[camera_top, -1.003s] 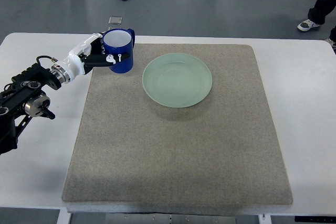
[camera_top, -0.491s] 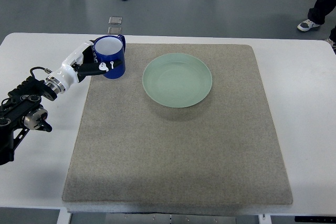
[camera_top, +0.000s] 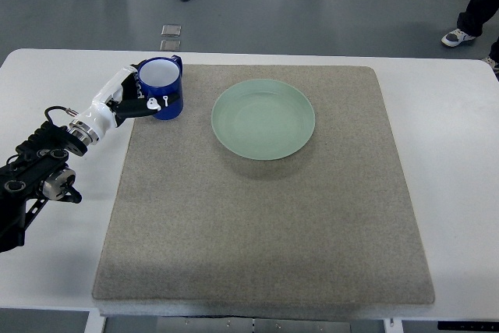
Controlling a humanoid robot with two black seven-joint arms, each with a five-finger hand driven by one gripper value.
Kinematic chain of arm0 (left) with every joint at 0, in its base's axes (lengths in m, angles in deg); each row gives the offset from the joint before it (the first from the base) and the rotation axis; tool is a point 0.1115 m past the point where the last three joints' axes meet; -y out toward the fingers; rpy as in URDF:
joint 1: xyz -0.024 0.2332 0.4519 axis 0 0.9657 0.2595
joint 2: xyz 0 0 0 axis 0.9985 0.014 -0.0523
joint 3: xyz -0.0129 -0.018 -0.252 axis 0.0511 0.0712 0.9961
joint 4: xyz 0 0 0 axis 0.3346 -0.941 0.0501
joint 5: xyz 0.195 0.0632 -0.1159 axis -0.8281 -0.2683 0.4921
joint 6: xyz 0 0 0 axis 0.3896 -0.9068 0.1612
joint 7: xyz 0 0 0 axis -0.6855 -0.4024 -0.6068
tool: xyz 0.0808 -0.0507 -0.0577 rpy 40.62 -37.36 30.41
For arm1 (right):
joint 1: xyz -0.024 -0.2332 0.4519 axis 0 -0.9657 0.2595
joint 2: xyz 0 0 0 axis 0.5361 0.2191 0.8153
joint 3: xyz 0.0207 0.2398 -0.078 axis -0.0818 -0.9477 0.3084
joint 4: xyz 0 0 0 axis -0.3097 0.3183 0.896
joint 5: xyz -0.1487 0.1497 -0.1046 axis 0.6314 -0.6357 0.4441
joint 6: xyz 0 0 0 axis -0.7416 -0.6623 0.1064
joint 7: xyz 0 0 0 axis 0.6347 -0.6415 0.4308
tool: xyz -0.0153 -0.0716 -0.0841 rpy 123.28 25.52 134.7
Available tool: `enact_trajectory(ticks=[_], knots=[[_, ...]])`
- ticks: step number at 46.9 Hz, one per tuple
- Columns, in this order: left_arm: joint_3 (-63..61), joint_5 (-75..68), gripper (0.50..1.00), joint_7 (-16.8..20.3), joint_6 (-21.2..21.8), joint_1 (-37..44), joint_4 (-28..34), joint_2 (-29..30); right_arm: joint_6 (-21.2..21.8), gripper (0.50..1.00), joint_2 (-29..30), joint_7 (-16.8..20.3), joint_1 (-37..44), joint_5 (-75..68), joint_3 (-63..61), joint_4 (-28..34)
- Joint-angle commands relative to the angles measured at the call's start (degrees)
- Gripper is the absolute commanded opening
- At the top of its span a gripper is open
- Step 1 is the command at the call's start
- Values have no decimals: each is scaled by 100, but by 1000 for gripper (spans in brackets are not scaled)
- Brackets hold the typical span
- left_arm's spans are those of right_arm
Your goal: Place cup left of plate with left hand
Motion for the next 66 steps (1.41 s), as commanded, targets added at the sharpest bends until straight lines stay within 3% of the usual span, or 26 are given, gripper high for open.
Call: enact_trajectory(ticks=[1, 14, 25, 27, 32, 35, 57, 66], knots=[[-28, 6, 709, 0, 41, -1, 0, -55, 0, 932, 0, 0, 0, 8, 0, 2], [-37, 32, 808, 0, 269, 7, 0, -117, 0, 932, 0, 0, 0, -1, 0, 2], [-37, 94, 855, 0, 287, 7, 0, -152, 0, 932, 0, 0, 0, -1, 0, -7], [-37, 103, 885, 0, 296, 7, 0, -161, 0, 932, 0, 0, 0, -1, 0, 1], [-29, 103, 893, 0, 296, 7, 0, -161, 0, 932, 0, 0, 0, -1, 0, 2], [-28, 111, 934, 0, 296, 7, 0, -161, 0, 932, 0, 0, 0, 8, 0, 2], [77, 129, 960, 0, 296, 7, -53, -161, 0, 932, 0, 0, 0, -1, 0, 2], [621, 348, 996, 18, 243, 16, -70, -134, 0, 932, 0, 0, 0, -1, 0, 2]])
